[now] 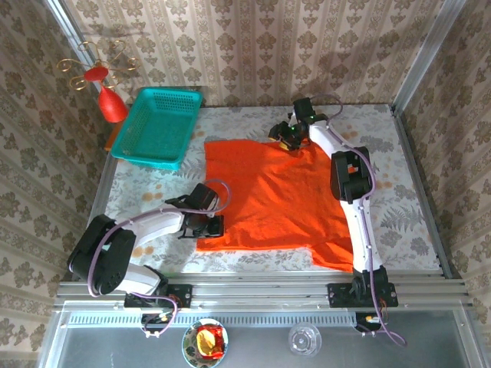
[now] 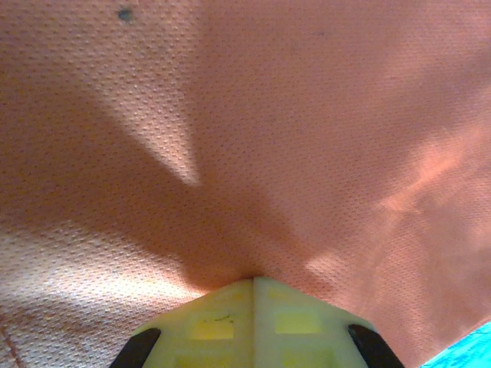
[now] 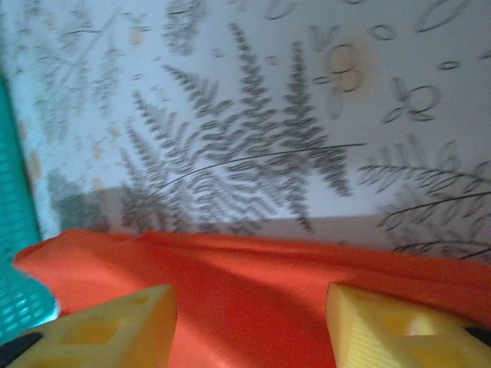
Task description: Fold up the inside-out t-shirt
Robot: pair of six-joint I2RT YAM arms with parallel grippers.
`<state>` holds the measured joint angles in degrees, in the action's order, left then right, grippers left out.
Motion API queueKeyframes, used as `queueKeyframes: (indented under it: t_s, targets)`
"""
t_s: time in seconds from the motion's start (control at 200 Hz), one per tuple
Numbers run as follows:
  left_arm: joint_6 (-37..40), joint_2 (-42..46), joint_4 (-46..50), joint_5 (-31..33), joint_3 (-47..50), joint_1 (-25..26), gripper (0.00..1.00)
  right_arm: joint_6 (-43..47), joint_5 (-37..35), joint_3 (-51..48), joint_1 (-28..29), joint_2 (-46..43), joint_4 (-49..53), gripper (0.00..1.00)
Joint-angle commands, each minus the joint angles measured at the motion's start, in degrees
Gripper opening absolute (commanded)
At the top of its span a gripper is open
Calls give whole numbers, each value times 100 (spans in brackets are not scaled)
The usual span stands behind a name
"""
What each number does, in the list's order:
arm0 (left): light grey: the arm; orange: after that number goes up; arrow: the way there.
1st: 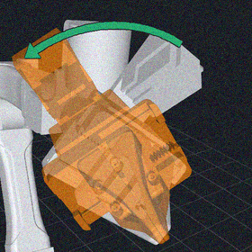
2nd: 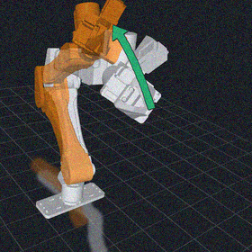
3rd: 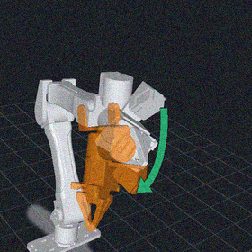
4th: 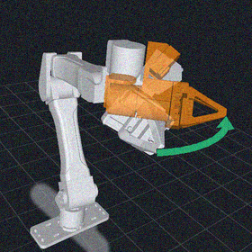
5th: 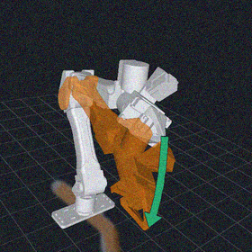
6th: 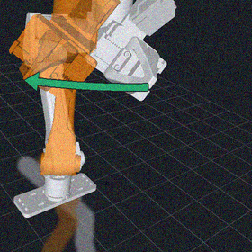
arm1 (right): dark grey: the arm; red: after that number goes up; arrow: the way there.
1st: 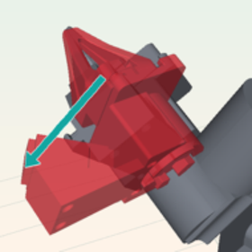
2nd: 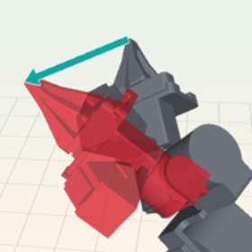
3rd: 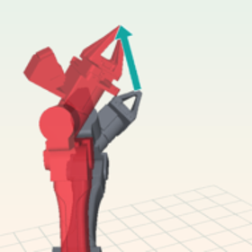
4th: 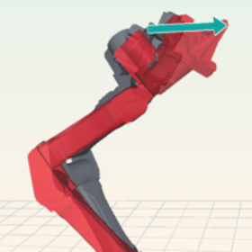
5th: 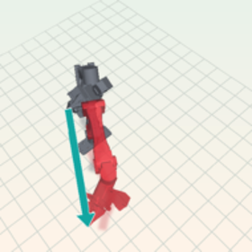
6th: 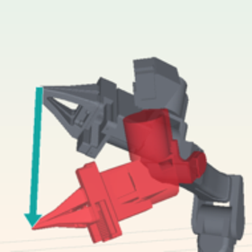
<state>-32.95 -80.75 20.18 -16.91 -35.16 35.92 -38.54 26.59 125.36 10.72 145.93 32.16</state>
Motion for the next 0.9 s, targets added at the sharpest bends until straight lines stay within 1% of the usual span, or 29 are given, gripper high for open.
queueKeyframes:
  t_s: [0.0, 0.07, 0.165, 0.27, 0.46, 0.515, 0.61, 0.655, 0.78, 0.895]
  targets:
    - [-252, -42, 83, -93, 402, 20, 5, -200, -567, 193, -155, 211, 414, 55]
    - [-324, -5, 51, -91, 528, 19, 5, -286, -728, 189, -242, 288, 376, 55]
    - [-399, 38, 5, -94, 655, 20, 5, -359, -633, 269, -314, 405, 271, 55]
    - [-455, 135, -7, -85, 733, 20, 5, -278, -724, 579, -307, 524, 596, 55]
    - [-508, 367, -10, -162, 721, 20, 5, -172, -734, 658, -307, 346, 687, 55]
    - [-511, 496, 24, -183, 684, 20, 5, -107, -611, 729, -316, 264, 752, 55]
    - [-429, 823, 289, -42, 440, -9, 8, -90, -127, 652, -306, -45, 623, 55]
    - [-340, 955, 427, 30, 257, -82, 11, -109, -7, 531, -282, -254, 539, 55]
    - [63, 1037, 772, 240, -358, -447, 17, -83, -17, 217, -246, -831, 583, 55]
    - [525, 704, 924, 402, -1025, -799, 21, -27, -21, -195, -220, -1366, 589, 55]
